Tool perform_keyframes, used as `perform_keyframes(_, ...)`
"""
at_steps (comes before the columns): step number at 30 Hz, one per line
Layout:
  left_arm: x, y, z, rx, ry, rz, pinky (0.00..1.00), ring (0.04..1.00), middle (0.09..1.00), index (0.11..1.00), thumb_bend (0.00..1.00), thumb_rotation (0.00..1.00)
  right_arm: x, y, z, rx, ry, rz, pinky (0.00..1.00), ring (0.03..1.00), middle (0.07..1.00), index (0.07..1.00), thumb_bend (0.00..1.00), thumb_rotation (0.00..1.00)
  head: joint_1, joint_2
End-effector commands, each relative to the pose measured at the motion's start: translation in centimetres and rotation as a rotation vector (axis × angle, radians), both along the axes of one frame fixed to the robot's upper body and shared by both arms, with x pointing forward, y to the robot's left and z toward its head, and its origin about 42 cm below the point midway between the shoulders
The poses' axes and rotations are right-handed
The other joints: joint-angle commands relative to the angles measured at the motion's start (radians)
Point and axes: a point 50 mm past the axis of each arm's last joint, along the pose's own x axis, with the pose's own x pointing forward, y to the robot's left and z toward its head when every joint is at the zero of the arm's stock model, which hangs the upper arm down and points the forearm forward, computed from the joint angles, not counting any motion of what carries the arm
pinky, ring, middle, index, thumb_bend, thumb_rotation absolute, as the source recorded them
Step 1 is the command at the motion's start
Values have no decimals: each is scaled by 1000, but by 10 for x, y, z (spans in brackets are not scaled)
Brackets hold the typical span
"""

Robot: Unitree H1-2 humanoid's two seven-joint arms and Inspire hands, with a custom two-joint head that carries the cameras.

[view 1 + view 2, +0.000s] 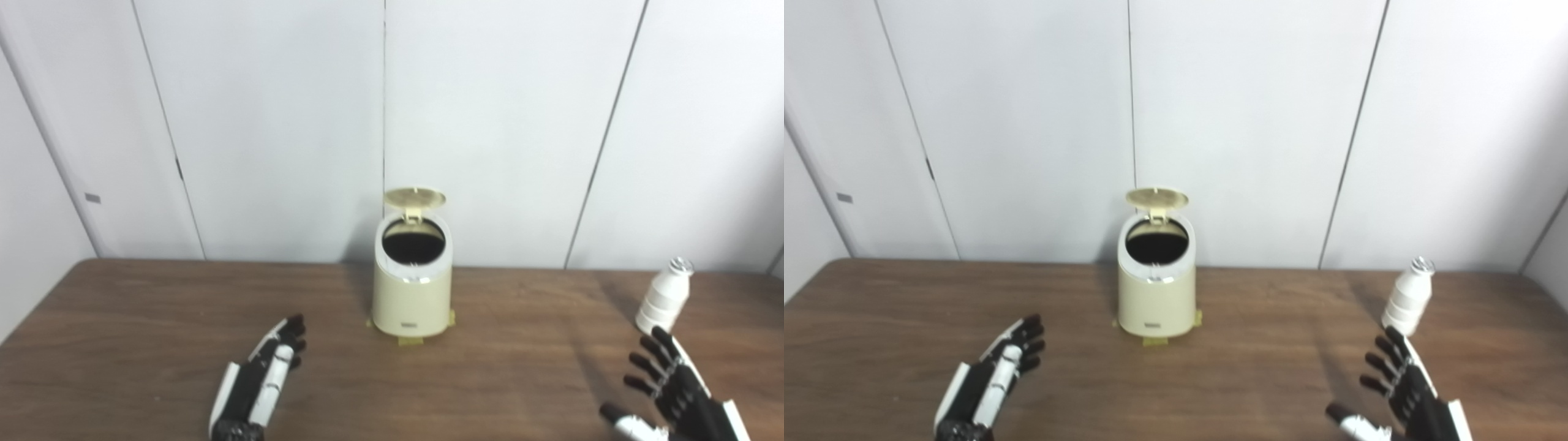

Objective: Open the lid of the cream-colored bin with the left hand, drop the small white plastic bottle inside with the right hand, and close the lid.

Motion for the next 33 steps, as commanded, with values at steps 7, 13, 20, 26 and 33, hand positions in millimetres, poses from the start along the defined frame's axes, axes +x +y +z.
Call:
perform_keyframes(7, 12, 14, 16, -8, -100, -32, 929, 897, 915, 938, 502, 847, -15, -21, 28, -91, -28, -88, 728, 819, 878, 873, 857, 279, -141, 2)
perform_keyframes(13, 15, 22, 18, 3, -104, -52, 930, 902, 927, 943, 487, 857, -10, -20, 40, -67, -48, -159, 712, 802, 854, 871, 853, 217, -211, 3)
perform_keyframes(20, 16, 28, 21, -14, -72, -74, 981, 939, 946, 966, 393, 856, 0, -23, 45, -126, -34, -216, 705, 825, 880, 890, 799, 182, -260, 7)
perform_keyframes(26, 15, 33, 25, -7, -62, -81, 979, 948, 959, 972, 372, 860, 12, -29, 47, -174, -27, -256, 679, 810, 885, 878, 831, 208, -274, 14)
perform_keyframes(33, 5, 35, 27, 2, -33, -82, 975, 951, 952, 974, 347, 886, 35, -44, 46, -285, 3, -296, 714, 808, 873, 870, 836, 199, -278, 20)
